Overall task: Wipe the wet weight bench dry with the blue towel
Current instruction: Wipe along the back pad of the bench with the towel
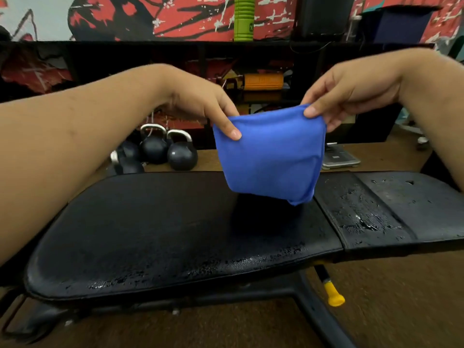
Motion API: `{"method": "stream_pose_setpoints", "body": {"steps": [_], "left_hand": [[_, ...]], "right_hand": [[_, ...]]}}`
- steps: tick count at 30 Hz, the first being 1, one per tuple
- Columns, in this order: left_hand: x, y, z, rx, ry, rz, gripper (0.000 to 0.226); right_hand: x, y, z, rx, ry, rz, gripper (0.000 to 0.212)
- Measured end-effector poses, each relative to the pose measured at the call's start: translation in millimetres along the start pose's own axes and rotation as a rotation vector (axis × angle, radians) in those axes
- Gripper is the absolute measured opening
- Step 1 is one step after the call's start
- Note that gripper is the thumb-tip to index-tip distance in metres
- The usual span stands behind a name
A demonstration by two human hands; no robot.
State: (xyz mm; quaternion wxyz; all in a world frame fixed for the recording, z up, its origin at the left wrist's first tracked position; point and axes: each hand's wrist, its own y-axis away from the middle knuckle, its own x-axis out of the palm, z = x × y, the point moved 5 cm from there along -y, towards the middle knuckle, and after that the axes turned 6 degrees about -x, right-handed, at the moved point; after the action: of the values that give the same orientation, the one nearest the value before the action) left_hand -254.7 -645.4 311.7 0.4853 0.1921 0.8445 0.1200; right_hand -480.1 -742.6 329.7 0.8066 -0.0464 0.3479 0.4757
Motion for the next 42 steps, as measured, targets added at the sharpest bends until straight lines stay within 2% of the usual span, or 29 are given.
{"method": "stream_pose_setpoints", "body": {"steps": [2,5,8,13,16,19,22,25,27,30,33,37,39,42], "left_hand": [[10.4,-22.7,21.5,-0.035,0.071,0.026,0.029],[37.9,-64.7,64.0,-0.103,0.256,-0.118,0.039],[93.3,-94.3,103.1,-0.119,0.464,-0.22,0.046],[125.2,-108.6,139.5,0.033,0.634,-0.513,0.048],[123.1,-105.0,136.8,0.07,0.571,-0.571,0.04],[125.0,-105.0,134.1,0.088,0.447,-0.631,0.039],[126.7,-105.9,132.0,0.112,0.208,-0.695,0.036],[129.1,-99.9,122.7,0.163,0.174,-0.725,0.025],[133.3,-92.2,112.6,0.242,0.149,-0.739,0.025],[153.6,-77.0,95.4,0.394,-0.103,-0.701,0.036],[166.0,-64.7,90.0,0.407,-0.329,-0.63,0.046],[158.0,-62.6,75.2,0.453,-0.496,-0.6,0.024],[151.3,-63.0,64.1,0.379,-0.506,-0.575,0.028],[139.0,-59.7,52.0,0.206,-0.264,-0.457,0.029]], "right_hand": [[8.3,-12.9,-21.2,0.087,0.005,-0.005,0.025],[29.4,-37.1,-65.9,0.177,0.079,-0.076,0.017],[55.5,-63.9,-107.7,0.105,0.31,-0.21,0.015],[95.1,-92.0,-133.9,0.043,0.418,-0.17,0.026],[90.6,-96.6,-125.4,0.05,0.501,-0.129,0.029],[86.5,-97.6,-113.4,-0.009,0.595,-0.24,0.028],[92.5,-89.8,-105.1,-0.059,0.612,-0.301,0.017],[104.1,-66.8,-96.1,-0.1,0.54,-0.314,0.01],[117.6,-45.1,-93.1,-0.112,0.462,-0.253,0.019],[135.9,-15.1,-109.9,-0.038,0.472,-0.14,0.033],[140.5,-7.1,-120.9,-0.048,0.544,-0.193,0.034],[142.7,-18.7,-105.6,-0.099,0.787,-0.229,0.03],[136.5,-21.1,-96.5,-0.025,0.762,-0.153,0.027],[126.6,-17.7,-86.9,0.155,0.429,0.079,0.016]]}}
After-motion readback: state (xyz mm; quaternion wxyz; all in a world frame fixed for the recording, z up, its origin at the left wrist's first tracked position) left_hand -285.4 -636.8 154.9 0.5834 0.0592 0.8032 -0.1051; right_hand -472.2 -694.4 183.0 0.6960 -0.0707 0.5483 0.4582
